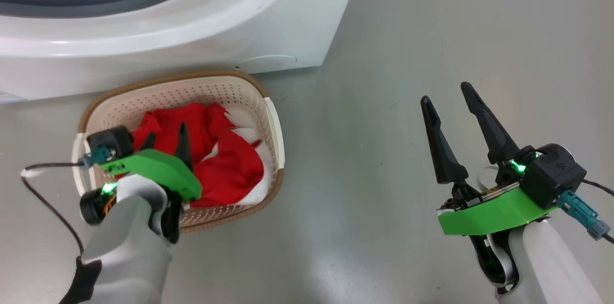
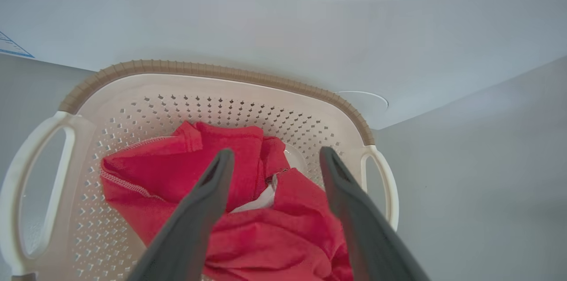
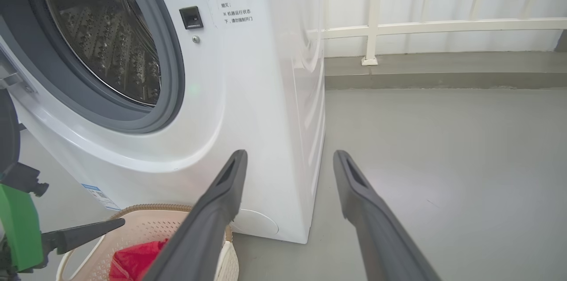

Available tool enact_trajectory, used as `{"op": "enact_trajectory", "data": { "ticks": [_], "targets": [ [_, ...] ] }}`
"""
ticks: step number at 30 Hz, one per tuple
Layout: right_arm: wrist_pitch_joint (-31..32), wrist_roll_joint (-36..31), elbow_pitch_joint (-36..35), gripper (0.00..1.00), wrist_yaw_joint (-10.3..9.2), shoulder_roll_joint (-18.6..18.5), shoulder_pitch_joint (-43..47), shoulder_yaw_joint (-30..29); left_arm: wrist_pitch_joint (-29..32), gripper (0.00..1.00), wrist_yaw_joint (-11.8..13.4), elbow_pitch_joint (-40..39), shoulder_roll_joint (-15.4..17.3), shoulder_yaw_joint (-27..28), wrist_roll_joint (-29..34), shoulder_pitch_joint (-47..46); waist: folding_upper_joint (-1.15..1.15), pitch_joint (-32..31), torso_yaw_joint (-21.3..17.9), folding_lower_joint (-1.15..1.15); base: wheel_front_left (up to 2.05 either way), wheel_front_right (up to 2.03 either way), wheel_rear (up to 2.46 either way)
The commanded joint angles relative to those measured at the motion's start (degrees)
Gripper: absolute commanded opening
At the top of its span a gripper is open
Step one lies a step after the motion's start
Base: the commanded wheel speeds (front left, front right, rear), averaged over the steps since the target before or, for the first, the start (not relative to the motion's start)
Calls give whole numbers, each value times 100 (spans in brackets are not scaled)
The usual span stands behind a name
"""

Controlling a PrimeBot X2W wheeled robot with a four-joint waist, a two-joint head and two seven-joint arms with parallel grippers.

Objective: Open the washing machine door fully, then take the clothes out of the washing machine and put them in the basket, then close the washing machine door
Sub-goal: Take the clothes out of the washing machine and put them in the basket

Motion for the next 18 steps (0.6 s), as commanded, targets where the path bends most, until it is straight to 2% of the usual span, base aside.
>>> {"op": "enact_trajectory", "data": {
  "ticks": [1,12,18],
  "targets": [
    [-37,-41,-118,100,36,6,156,87,-67,100,-39,-199,154,93,-20,81,0,-84,60,0,0,0,0],
    [-37,-158,-52,100,36,6,224,5,-70,100,100,-2179,144,232,448,862,0,-501,220,0,0,0,0],
    [-37,-221,-7,100,36,6,298,-40,-70,100,305,-3243,143,173,526,1401,0,-758,326,0,0,0,0]
  ]
}}
